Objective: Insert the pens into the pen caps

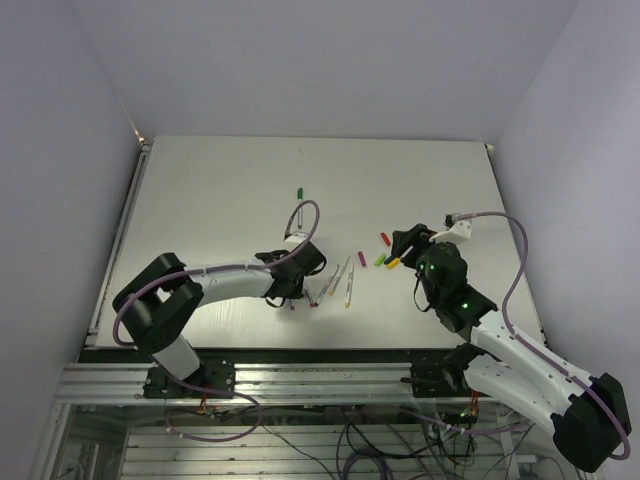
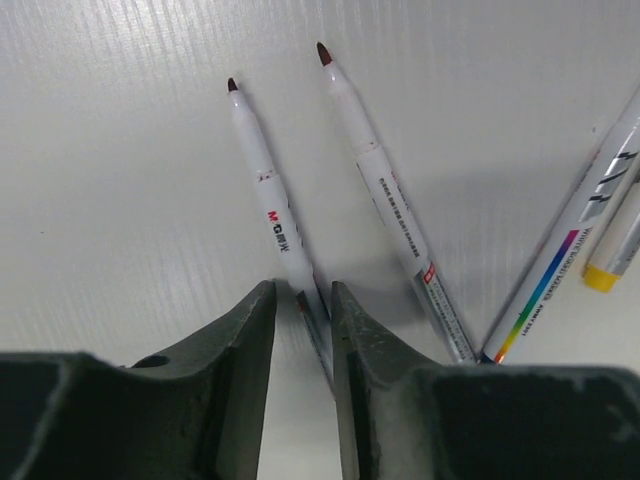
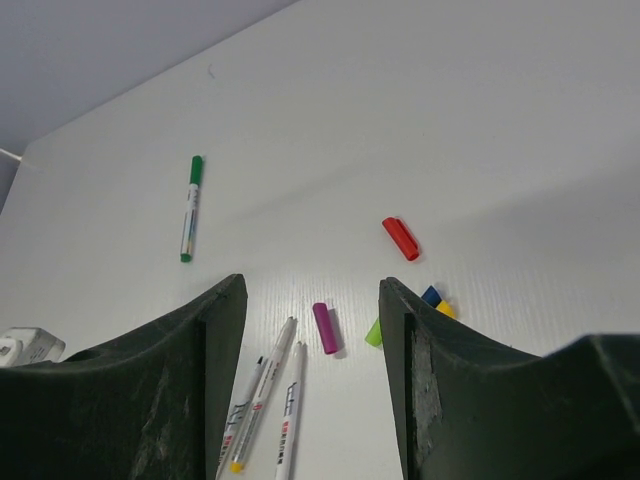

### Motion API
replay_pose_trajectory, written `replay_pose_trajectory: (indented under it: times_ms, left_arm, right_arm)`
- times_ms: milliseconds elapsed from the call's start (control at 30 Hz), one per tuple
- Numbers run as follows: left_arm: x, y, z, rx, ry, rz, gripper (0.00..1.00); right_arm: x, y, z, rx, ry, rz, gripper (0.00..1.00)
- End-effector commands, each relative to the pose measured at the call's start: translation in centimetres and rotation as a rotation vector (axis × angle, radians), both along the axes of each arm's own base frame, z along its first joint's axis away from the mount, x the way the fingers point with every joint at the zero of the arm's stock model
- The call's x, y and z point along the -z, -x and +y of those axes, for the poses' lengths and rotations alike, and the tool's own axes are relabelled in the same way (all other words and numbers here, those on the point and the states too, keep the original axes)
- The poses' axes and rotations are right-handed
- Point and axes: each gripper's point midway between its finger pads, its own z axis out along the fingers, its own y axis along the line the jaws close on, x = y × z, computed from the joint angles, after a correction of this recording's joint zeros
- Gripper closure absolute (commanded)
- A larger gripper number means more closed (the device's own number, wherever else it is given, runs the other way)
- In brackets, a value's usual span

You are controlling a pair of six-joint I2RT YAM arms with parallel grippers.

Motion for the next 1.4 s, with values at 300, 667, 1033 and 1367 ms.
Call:
replay_pose_trajectory:
  times_ms: [300, 667, 1033, 1367]
  left_arm:
    - [2.2, 1.8, 2.4, 0.021, -0.14, 0.086, 0.69]
    - [3.2, 2.6, 2.8, 0.018, -0.144, 0.122, 0.93]
    - [-4.7, -0.9, 1.5, 0.001, -0.041, -0.099, 0.93]
    - [-12.0, -2.8, -1.4, 0.067, 0.209, -0.312, 0.93]
  right_arm:
    - [-0.4, 0.1, -0.3, 0.02, -0.029, -0.007, 0.46]
    - [-0.1, 0.1, -0.3, 0.017, -0.007, 0.022, 0.47]
    - [2.4, -1.3, 0.9, -0.022, 0.132, 0.158, 0.54]
    - [6.4, -3.3, 4.4, -0.186, 0.295, 0.338, 0.7]
